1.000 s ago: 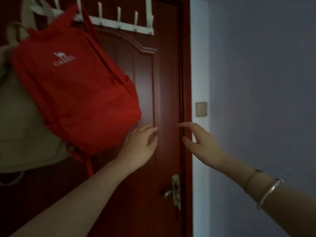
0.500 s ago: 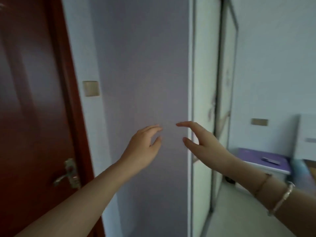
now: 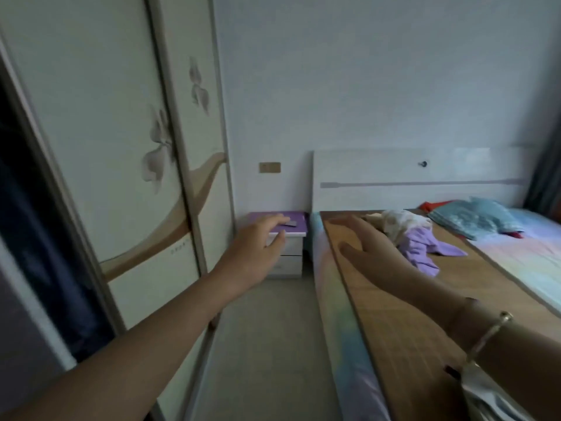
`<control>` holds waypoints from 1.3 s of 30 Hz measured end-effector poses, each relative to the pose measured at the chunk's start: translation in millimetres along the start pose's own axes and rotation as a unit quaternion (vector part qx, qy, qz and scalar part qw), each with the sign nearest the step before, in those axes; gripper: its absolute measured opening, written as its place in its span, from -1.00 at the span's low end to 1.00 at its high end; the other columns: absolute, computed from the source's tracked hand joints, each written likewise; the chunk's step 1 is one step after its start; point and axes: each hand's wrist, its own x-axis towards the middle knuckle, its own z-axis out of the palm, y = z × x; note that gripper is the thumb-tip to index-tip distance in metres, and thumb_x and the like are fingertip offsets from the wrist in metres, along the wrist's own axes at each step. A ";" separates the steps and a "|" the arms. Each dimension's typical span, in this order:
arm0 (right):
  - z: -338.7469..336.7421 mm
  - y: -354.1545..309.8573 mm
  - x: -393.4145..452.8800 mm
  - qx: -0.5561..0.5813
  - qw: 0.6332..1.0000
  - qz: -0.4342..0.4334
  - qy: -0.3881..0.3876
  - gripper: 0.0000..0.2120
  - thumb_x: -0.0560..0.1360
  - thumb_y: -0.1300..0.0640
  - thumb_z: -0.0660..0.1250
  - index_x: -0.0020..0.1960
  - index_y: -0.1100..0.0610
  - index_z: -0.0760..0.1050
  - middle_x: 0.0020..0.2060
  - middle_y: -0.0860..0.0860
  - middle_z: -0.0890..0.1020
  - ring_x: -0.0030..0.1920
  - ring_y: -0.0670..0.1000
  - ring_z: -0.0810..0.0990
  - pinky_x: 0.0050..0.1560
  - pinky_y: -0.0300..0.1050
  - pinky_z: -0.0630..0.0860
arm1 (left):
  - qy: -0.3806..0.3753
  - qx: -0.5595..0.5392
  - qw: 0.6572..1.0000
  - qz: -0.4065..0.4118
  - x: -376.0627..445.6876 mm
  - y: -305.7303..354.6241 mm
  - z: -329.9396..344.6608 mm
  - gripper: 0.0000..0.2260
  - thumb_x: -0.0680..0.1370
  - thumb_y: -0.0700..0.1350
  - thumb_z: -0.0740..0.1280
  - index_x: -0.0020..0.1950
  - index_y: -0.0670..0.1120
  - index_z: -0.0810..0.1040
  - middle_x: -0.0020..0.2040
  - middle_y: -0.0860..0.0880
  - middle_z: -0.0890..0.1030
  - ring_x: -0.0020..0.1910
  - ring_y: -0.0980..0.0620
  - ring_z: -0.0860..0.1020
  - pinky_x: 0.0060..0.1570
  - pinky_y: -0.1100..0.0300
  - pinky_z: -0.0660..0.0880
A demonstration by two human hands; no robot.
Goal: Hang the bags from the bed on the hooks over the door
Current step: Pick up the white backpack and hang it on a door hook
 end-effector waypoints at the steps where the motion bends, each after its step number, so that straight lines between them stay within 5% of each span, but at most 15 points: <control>1: -7.2 22.0 0.2 -0.002 1.000 0.015 0.009 -0.60 0.48 0.19 0.24 0.31 0.07 0.41 0.20 0.06 0.55 0.19 0.04 0.52 0.24 -0.06 0.42 | -0.020 -0.009 1.000 0.004 14.5 2.5 22.4 -0.69 0.57 -0.16 0.21 0.31 -0.12 0.49 0.28 -0.14 0.57 0.30 -0.04 0.48 0.13 0.35 0.30; 8: -38.1 180.1 5.1 -0.050 0.982 0.172 0.057 -0.60 0.50 0.22 0.26 0.33 0.04 0.39 0.26 0.01 0.51 0.17 0.02 0.51 0.00 -0.23 0.30 | -0.145 -0.039 0.987 0.050 127.7 -5.1 181.2 -0.70 0.57 -0.11 0.20 0.29 -0.06 0.50 0.30 -0.05 0.55 0.25 0.04 0.50 0.09 0.35 0.31; 12: -51.3 263.6 10.7 -0.051 0.952 0.286 0.100 -0.60 0.50 0.21 0.25 0.32 0.04 0.39 0.24 0.13 0.54 0.25 0.16 0.50 0.26 0.01 0.40 | -0.228 -0.063 0.969 0.068 190.5 -9.6 274.2 -0.70 0.58 -0.14 0.20 0.29 -0.11 0.50 0.31 -0.09 0.53 0.28 -0.05 0.48 0.13 0.33 0.30; 18: -73.9 342.6 -10.1 -0.065 0.879 0.441 0.169 -0.60 0.53 0.19 0.19 0.36 0.09 0.36 0.35 0.05 0.46 0.36 0.05 0.41 0.30 -0.07 0.34 | -0.374 -0.079 0.916 0.121 242.6 10.9 392.3 -0.71 0.56 -0.18 0.22 0.27 -0.16 0.52 0.27 -0.12 0.56 0.26 -0.03 0.51 -0.02 0.43 0.25; 29: -121.9 451.3 -143.8 -0.035 0.754 0.608 0.246 -0.61 0.51 0.23 0.17 0.33 0.18 0.39 0.32 0.08 0.48 0.31 0.04 0.45 0.24 -0.14 0.35 | -0.548 -0.089 0.820 0.136 211.1 99.6 565.4 -0.67 0.58 -0.08 0.19 0.31 -0.10 0.47 0.32 -0.06 0.53 0.30 -0.02 0.47 0.24 0.12 0.41; 35: -162.8 547.4 -215.0 -0.011 0.689 0.663 0.292 -0.64 0.47 0.26 0.18 0.26 0.20 0.42 0.20 0.14 0.51 0.20 0.09 0.48 0.12 -0.11 0.41 | -0.573 -0.090 0.808 0.104 199.4 155.4 670.1 -0.70 0.57 -0.08 0.18 0.28 -0.05 0.49 0.23 -0.01 0.57 0.01 0.10 0.54 -0.05 0.20 0.42; 39: -170.3 587.3 -260.7 -0.021 0.624 0.706 0.336 -0.58 0.47 0.20 0.19 0.32 0.19 0.34 0.29 0.16 0.40 0.31 0.16 0.38 0.29 0.02 0.36 | -0.597 -0.081 0.795 0.067 186.4 172.8 726.5 -0.70 0.55 -0.10 0.18 0.27 -0.05 0.49 0.27 -0.06 0.56 0.25 -0.06 0.52 0.13 0.09 0.44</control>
